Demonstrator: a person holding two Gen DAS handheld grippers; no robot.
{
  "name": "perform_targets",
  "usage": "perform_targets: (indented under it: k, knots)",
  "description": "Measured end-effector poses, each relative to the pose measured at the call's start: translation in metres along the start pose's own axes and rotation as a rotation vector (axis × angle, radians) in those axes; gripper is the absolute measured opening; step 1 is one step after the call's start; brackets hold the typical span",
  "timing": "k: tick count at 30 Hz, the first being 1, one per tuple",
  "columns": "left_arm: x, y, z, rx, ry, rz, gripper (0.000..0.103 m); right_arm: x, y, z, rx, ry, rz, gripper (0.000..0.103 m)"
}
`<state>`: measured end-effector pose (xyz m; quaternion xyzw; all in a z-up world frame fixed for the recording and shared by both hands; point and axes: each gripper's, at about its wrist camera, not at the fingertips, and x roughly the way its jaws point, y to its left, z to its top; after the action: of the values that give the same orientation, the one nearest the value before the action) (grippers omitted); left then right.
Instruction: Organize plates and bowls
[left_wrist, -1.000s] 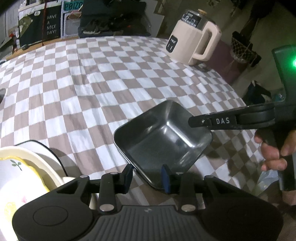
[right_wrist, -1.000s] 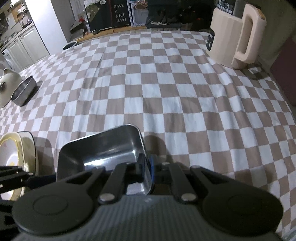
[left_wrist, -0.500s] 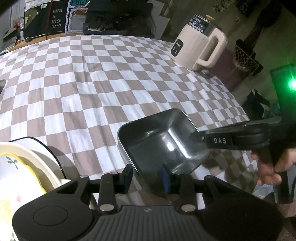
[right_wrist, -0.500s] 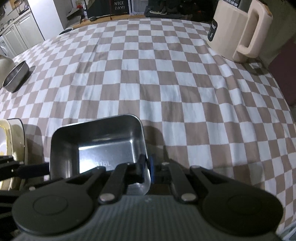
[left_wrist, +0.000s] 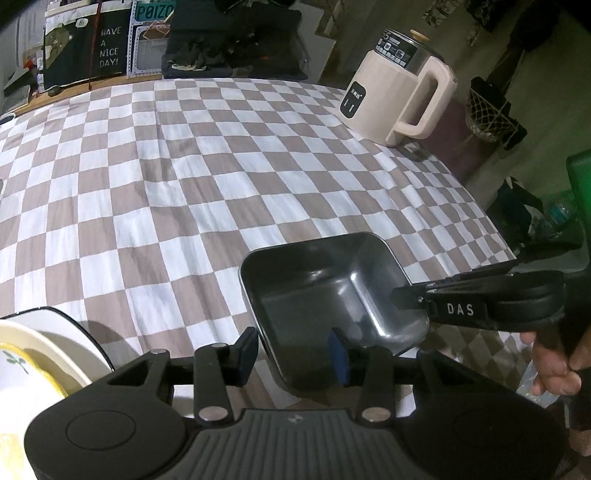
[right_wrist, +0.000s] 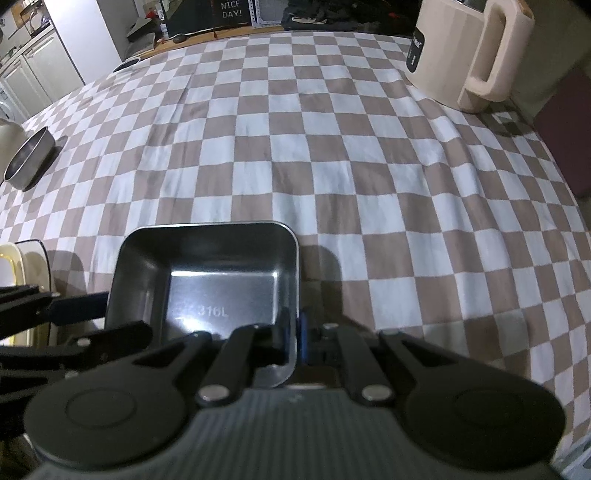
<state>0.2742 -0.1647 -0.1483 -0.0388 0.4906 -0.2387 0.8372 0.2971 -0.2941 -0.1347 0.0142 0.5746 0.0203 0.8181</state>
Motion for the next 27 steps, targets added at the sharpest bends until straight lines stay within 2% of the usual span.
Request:
perform_targets:
  k: [10, 16, 19, 21, 25, 27]
  knots:
    - [0.004, 0.000, -0.001, -0.004, 0.033, -0.008, 0.045, -0.003, -0.004, -0.004, 0.044, -0.003, 0.026, 0.009]
    - [0.002, 0.002, -0.001, -0.017, 0.032, -0.007, 0.055, -0.010, -0.004, -0.008, 0.050, -0.017, 0.046, 0.009]
    - [0.000, 0.002, 0.000, -0.019, 0.027, -0.011, 0.066, -0.015, -0.005, -0.010, 0.052, -0.026, 0.052, 0.023]
    - [-0.003, 0.001, 0.000, -0.018, 0.021, -0.012, 0.072, -0.019, -0.005, -0.011, 0.051, -0.036, 0.054, 0.037]
    - [-0.008, 0.001, -0.001, -0.017, 0.012, -0.018, 0.080, -0.027, -0.004, -0.015, 0.049, -0.061, 0.063, 0.050]
    - [-0.011, 0.001, -0.001, -0.016, 0.007, -0.021, 0.087, -0.031, -0.005, -0.018, 0.050, -0.077, 0.060, 0.060]
